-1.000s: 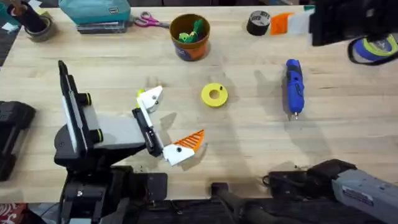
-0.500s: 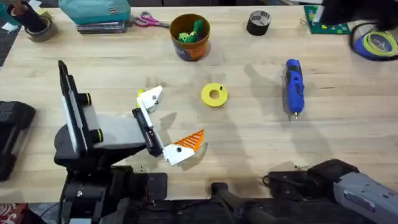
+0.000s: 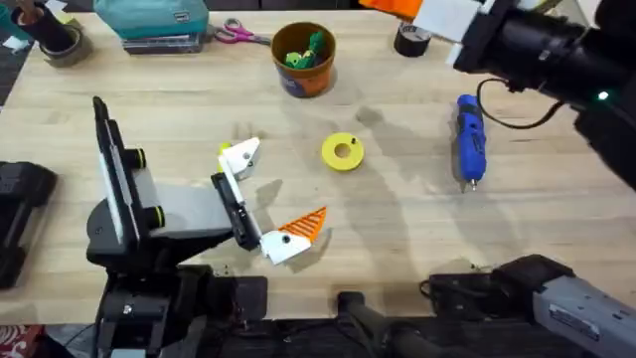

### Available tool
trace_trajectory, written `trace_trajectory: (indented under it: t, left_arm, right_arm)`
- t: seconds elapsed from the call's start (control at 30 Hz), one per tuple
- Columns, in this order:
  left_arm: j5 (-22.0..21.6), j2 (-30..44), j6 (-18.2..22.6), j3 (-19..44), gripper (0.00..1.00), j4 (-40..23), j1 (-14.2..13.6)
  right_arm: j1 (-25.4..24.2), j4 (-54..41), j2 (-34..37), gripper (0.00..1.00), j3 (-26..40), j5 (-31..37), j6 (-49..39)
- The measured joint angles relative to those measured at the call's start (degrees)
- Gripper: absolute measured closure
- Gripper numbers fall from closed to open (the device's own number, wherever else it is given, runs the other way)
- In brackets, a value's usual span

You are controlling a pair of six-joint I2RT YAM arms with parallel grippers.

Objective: Pick up the gripper from the table and insert it into the empty holder that is missing its gripper. Then pick up a screw, insert it into the mounting hole, and use the screwdriver to tighten it. Finally, clean up the table by picking up the vegetable and placing it into the bucket.

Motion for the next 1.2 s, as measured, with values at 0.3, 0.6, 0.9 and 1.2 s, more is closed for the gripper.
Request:
trace_trajectory:
  t: [0.3, 0.6, 0.9, 1.2]
  left_arm:
    - [0.00, -0.02, 0.00, 0.02, 0.015, 0.00, 0.00]
    - [0.01, -0.02, 0.01, 0.00, 0.015, 0.00, 0.02]
    - [0.02, -0.02, 0.00, 0.00, 0.015, 0.00, 0.02]
    - [0.02, -0.02, 0.00, 0.02, 0.014, 0.00, 0.02]
  right_arm:
    - [-6.57, 13.50, 4.67, 0.993, -3.57, -16.43, 13.04]
    - [-8.31, 24.04, 14.32, 0.993, -3.94, -32.33, 22.13]
    - [-8.31, 36.08, 22.23, 0.993, -3.94, -42.22, 29.61]
    - [-8.31, 40.63, 29.07, 0.993, -4.71, -50.61, 33.64]
